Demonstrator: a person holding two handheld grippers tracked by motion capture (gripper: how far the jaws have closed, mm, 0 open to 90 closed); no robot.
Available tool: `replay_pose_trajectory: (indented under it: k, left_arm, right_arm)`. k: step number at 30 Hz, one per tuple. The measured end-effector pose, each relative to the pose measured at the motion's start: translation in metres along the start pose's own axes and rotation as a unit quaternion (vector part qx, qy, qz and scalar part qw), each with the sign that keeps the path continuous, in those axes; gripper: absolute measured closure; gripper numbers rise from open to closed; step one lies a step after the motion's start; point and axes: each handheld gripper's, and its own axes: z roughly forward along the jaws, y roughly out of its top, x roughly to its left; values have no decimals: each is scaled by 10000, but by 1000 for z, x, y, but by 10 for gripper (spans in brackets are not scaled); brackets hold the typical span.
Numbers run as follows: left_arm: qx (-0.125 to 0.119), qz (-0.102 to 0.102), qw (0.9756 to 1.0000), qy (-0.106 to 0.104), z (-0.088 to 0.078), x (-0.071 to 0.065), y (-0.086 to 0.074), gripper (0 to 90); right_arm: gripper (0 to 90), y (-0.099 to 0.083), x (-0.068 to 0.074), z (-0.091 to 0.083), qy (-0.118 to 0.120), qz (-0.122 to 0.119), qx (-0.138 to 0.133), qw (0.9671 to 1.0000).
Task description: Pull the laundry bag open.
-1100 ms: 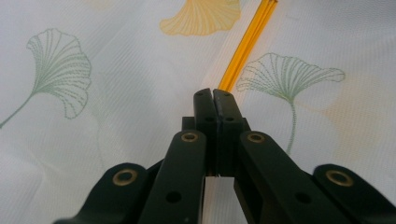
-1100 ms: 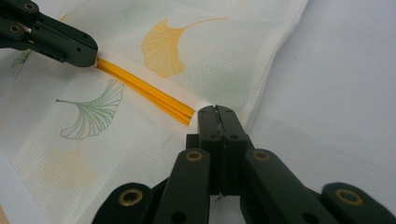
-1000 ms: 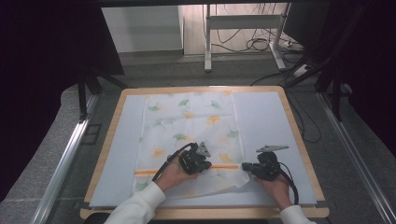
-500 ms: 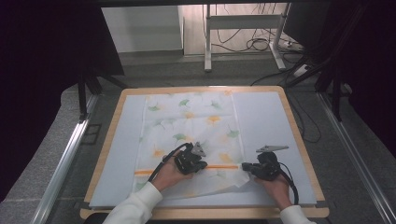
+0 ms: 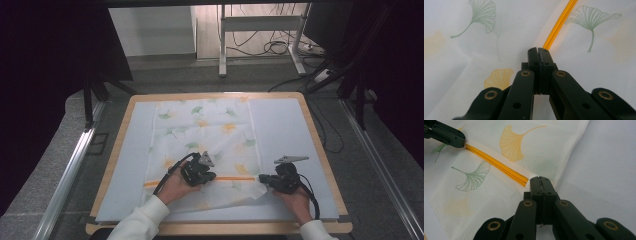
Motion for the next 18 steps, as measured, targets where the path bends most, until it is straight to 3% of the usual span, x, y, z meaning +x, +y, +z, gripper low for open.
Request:
replay_pose_trajectory:
  k: [18]
  left_arm:
    - [20,-166,9998,95,-11,5,-16,900]
  right_arm:
    - [897,-1,-1,0,22,8,-26,10000]
